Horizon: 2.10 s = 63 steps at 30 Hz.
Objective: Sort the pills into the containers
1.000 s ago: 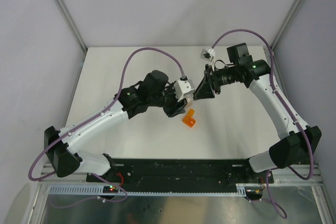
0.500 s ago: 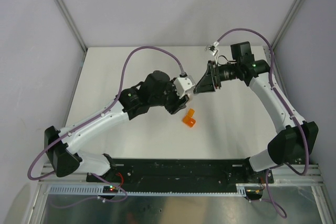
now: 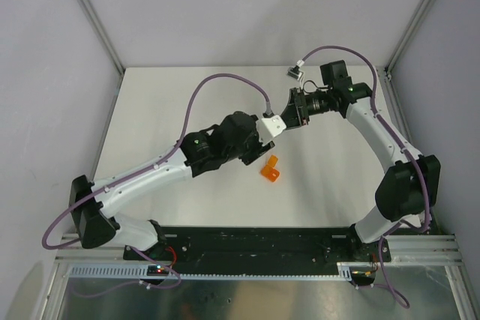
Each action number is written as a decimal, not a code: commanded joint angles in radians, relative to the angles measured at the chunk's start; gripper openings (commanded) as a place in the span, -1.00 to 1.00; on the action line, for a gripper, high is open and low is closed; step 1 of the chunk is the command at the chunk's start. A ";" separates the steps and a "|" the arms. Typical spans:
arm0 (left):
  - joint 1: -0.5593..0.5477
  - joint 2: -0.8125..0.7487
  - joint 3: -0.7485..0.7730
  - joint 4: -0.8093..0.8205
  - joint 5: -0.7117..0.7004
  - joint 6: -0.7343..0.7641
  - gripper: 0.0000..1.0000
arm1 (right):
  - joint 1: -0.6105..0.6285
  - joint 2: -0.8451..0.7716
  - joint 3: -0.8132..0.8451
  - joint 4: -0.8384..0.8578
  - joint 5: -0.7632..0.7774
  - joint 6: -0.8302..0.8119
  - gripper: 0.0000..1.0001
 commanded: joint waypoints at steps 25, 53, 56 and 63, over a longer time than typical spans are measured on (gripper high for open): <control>0.124 -0.171 -0.036 0.163 0.400 -0.028 -1.00 | -0.070 -0.263 0.064 -0.270 0.154 -0.333 0.97; 0.193 -0.098 0.062 -0.056 1.022 -0.031 -1.00 | 0.227 -0.353 0.168 -0.349 0.287 -0.578 0.90; 0.194 -0.088 0.070 -0.055 1.023 -0.034 -1.00 | 0.232 -0.348 0.162 -0.347 0.282 -0.578 0.83; 0.194 -0.073 0.077 -0.055 1.014 -0.036 -1.00 | 0.234 -0.324 0.159 -0.340 0.261 -0.565 0.19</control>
